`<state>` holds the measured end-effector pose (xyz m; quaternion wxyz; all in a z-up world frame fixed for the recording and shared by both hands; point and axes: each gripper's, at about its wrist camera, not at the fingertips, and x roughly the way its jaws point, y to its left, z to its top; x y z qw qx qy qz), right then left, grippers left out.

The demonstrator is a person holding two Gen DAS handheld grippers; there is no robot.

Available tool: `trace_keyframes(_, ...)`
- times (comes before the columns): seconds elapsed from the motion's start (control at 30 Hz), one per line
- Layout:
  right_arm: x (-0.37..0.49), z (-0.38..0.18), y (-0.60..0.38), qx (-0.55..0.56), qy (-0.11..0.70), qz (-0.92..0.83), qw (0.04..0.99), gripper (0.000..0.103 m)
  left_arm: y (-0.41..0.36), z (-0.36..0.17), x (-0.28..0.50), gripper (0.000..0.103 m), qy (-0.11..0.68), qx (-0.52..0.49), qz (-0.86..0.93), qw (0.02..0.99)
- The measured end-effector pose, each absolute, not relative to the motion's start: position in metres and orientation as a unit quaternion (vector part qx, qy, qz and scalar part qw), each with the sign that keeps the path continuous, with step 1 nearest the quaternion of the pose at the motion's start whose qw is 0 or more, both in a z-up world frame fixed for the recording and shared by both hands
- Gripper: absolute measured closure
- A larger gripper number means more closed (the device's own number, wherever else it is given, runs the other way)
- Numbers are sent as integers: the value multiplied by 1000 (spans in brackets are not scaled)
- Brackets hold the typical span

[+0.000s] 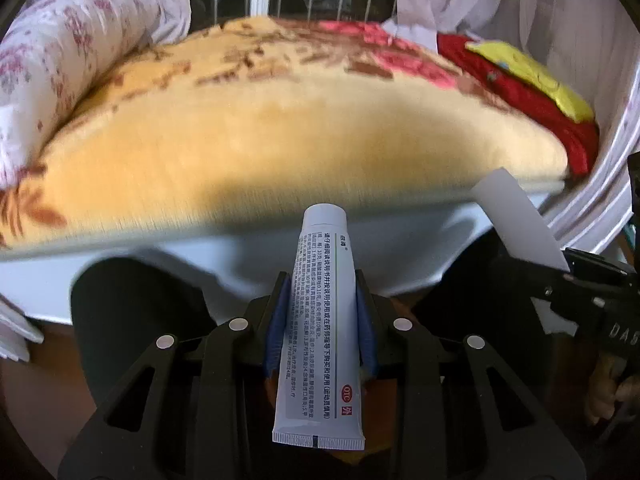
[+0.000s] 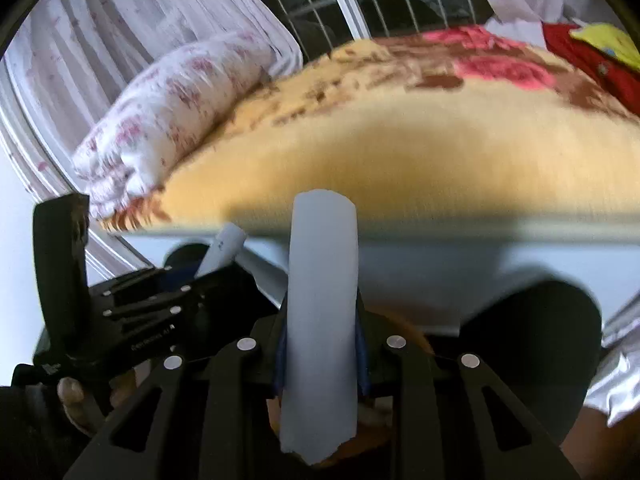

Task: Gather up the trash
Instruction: 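Lower both grippers over the orange bin and open them to drop the items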

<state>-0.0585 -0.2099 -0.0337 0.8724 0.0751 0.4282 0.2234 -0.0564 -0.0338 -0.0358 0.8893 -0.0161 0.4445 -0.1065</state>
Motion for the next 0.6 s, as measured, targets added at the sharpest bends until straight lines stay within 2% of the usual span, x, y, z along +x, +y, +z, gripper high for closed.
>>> trace_keyframes(0.23, -64, -83, -205, 71, 498, 185, 844, 76, -39, -82, -49, 73, 524, -16, -93, 847)
trace_keyframes(0.6, -55, -99, -195, 67, 530, 186, 825, 75, -39, -99, -42, 72, 548, -21, -91, 831)
